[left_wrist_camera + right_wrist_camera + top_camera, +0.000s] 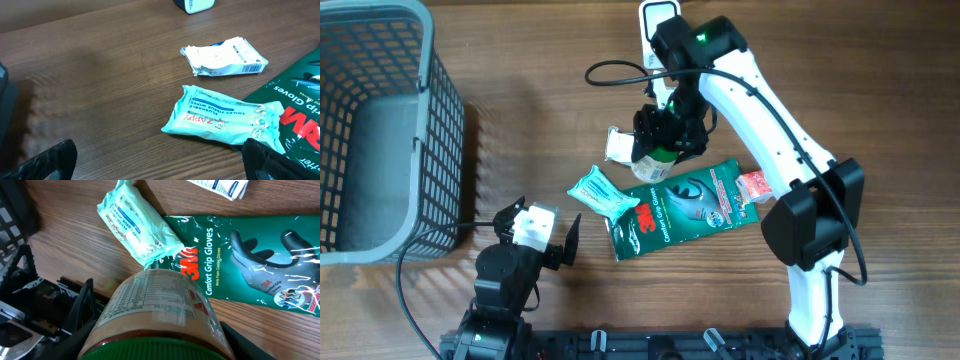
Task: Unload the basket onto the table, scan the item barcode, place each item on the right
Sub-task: 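Lift the jar with the right gripper up to the scanner, then carry the jar to the right edge of the table and release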
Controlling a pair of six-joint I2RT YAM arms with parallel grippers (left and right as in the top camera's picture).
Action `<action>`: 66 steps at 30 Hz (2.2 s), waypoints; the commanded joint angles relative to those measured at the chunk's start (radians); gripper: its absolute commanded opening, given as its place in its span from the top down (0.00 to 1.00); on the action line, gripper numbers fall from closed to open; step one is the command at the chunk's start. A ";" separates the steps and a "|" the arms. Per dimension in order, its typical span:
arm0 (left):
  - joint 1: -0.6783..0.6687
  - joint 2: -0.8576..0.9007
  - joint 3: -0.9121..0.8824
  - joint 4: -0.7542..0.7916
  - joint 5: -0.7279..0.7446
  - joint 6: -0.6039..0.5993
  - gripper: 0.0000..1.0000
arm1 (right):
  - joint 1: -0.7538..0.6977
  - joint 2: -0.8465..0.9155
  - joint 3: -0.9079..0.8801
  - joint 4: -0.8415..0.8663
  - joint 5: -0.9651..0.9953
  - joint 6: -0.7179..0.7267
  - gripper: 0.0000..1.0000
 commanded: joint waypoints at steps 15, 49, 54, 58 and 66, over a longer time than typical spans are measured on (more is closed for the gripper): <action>0.004 0.003 -0.008 0.005 0.012 0.016 0.00 | -0.001 -0.021 0.001 0.809 0.753 -0.017 0.55; 0.004 0.003 -0.008 0.005 0.012 0.016 0.00 | -0.180 -0.010 0.003 1.153 1.078 -0.230 0.57; 0.004 0.003 -0.008 0.005 0.012 0.016 0.00 | -0.420 -0.024 0.003 0.874 1.076 -0.181 0.57; 0.004 0.003 -0.008 0.005 0.012 0.016 0.00 | -0.642 0.010 0.001 0.737 0.962 -0.122 0.58; 0.004 0.003 -0.008 0.004 0.012 0.016 0.00 | -1.061 0.179 0.001 0.565 0.676 -0.122 0.58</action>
